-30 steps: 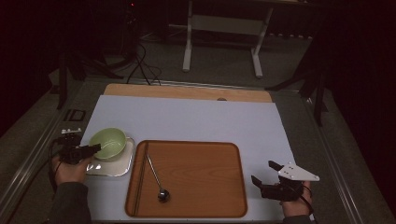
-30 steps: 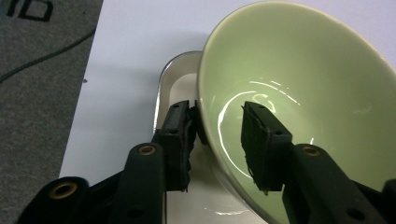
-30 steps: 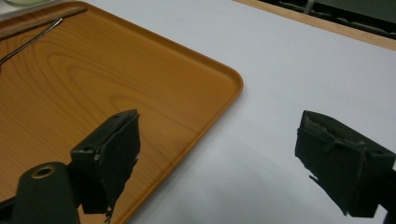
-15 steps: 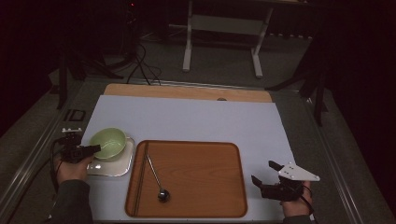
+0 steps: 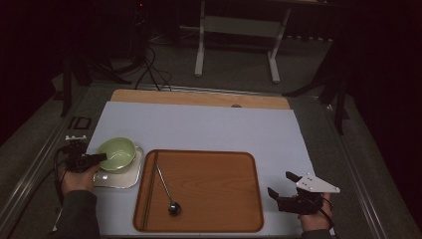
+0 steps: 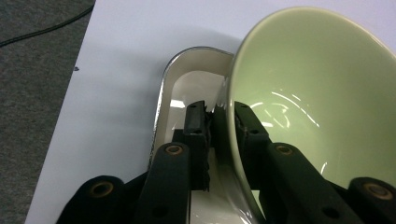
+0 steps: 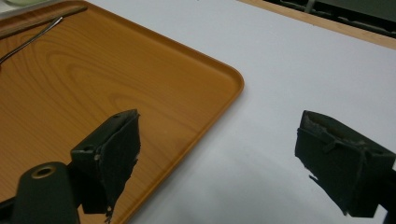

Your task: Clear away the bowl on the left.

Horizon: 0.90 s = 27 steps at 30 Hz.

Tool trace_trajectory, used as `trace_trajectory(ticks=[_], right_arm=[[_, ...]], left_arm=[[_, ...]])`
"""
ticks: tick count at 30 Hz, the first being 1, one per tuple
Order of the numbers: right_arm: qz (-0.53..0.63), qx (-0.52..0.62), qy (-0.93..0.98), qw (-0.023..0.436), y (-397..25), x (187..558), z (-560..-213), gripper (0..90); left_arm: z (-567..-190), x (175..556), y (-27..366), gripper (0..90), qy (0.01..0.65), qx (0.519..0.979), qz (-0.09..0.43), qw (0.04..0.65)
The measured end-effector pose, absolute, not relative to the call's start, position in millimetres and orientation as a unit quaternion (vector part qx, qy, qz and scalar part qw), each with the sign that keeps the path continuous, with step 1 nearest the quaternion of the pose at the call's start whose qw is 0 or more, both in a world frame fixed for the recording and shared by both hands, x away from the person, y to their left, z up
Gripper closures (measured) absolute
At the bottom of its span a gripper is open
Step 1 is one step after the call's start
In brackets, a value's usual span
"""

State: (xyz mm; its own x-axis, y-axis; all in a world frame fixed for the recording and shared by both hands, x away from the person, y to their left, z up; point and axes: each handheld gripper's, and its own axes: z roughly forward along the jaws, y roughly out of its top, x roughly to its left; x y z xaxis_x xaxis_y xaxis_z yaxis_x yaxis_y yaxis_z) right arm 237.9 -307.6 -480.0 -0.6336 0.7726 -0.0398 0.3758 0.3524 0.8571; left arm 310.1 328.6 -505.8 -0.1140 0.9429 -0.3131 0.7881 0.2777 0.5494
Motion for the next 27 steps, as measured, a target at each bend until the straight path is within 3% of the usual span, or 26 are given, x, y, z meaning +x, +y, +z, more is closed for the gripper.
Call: trace_trajectory(ticks=[16,27], right_arm=[[0.439,0.364,0.789,0.227,-309.1,237.7,-480.0,13.4],[0.439,0.363,0.789,0.228,-308.7,237.4,-479.5,13.4]], left_arm=[[-510.1,305.9,330.9,82.3,0.748,0.555,0.115,0.345],[-508.8,301.5,327.5,82.8,0.741,0.561,0.124,0.348]])
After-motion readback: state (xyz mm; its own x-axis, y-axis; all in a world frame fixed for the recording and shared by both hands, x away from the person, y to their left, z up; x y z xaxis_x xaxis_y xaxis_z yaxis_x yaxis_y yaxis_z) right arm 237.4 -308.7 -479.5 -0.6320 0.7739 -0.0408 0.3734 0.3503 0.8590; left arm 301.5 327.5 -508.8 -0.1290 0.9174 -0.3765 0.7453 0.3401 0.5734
